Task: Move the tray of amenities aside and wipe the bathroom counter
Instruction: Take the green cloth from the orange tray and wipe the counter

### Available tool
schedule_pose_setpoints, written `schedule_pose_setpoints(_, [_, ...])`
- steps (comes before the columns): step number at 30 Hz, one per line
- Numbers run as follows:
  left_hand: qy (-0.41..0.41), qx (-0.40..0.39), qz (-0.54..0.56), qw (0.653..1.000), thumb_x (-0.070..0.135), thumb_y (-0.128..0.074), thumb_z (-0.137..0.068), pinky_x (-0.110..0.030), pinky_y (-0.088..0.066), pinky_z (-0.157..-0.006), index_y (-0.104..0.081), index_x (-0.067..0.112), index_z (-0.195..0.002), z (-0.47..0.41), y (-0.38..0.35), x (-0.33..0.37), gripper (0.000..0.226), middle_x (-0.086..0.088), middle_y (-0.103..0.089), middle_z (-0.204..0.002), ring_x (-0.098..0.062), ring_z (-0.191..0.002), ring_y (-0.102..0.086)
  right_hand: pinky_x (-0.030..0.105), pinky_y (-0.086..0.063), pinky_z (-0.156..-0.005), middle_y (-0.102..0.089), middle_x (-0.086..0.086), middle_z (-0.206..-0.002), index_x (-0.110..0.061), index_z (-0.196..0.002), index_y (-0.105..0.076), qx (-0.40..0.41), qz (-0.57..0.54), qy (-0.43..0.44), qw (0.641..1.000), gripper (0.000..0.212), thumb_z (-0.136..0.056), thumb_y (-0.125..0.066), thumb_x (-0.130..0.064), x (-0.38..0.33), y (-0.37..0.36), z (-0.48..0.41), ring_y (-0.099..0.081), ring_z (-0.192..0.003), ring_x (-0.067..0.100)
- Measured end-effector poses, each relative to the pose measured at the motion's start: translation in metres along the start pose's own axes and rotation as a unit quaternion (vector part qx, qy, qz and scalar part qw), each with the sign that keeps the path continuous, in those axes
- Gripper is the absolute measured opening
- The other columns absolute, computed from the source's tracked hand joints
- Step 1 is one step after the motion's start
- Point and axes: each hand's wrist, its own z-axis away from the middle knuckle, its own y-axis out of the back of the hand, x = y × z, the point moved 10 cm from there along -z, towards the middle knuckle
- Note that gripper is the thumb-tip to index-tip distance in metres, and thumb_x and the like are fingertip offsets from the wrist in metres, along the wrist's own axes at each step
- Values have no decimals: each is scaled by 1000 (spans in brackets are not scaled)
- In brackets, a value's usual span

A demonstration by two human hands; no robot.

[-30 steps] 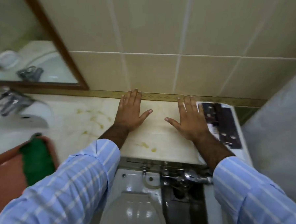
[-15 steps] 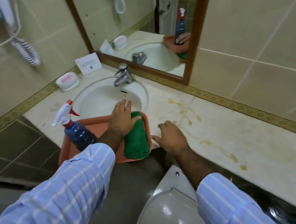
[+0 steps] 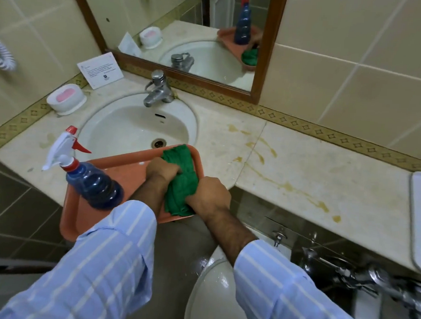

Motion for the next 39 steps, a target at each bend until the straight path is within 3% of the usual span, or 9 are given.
schedule_pose_setpoints(3, [23,8,236,971,11,-75,-67,-47,-63,-87,-72,7,-89,12,-2,6,23,-18,-77,-104,-33,-93,-75,35,-57,-67,-63,3,-85,-17,-84,-66,29,-108,23,993,31,-70,-71,-44,-2,17,4,-65,-86,29])
schedule_pose_setpoints(7, [-57,-55,393,916,5,-65,-73,-41,-64,-68,-69,5,-114,34,-22,63,42,-15,-78,-101,-30,-88,-78,26,-37,-49,-59,-4,-69,-21,-71,-49,96,-294,-34,950,26,-65,-72,-33,38,60,5,-55,-61,16])
schedule_pose_setpoints(11, [-171,-102,179,963,16,-77,-79,-38,-62,-79,-68,14,-110,64,-73,127,32,-7,-78,-103,-29,-95,-76,32,-47,-55,-62,-1,-72,-14,-81,-57,136,-329,-95,930,23,-68,-73,-25,104,84,11,-59,-67,20])
schedule_pose_setpoints(14, [-231,-14,-8,973,14,-78,-84,-32,-54,-92,-55,9,-133,76,-94,148,55,-12,-69,-126,-29,-116,-67,41,-60,-72,-68,-1,-78,-12,-87,-67,113,-324,-88,935,21,-75,-80,-24,133,84,8,-69,-80,22])
schedule_pose_setpoints(17, [-321,88,-129,934,9,-66,-91,-37,-36,-120,-27,5,-158,102,-109,160,77,-16,-38,-158,-31,-147,-36,31,-56,-84,-77,-4,-95,-19,-91,-77,103,-234,-23,966,28,-85,-77,-46,154,99,-11,-70,-90,14])
schedule_pose_setpoints(23, [-353,-20,-356,865,53,-29,-105,-45,-9,-129,-14,6,-163,121,-204,100,76,-12,-13,-172,-28,-160,-9,38,-31,-120,-49,14,-154,-10,-144,-53,148,7,-13,989,53,-104,-52,-44,283,188,-64,-40,-145,30])
schedule_pose_setpoints(28, [-270,77,-320,905,61,-12,-102,-52,-9,-128,-17,5,-163,48,-176,112,83,-13,-17,-171,-30,-159,-13,50,0,-128,11,-2,-174,-28,-166,-1,10,161,-33,986,79,-101,-23,-67,376,180,-94,11,-160,22])
schedule_pose_setpoints(33, [-278,41,-315,907,61,-9,-102,-49,-6,-128,-19,10,-163,-4,-207,175,80,-10,-17,-172,-28,-160,-12,45,17,-124,27,-14,-169,-39,-163,10,-6,129,-34,991,80,-93,-5,-75,394,167,-106,29,-154,11])
schedule_pose_setpoints(39, [-516,-148,-360,763,66,-3,-102,-47,-10,-129,-10,22,-164,111,-283,153,76,5,-6,-173,-14,-160,-3,45,18,-124,28,-14,-168,-39,-163,10,-23,113,-40,993,85,-89,-5,-78,393,168,-105,31,-153,10])
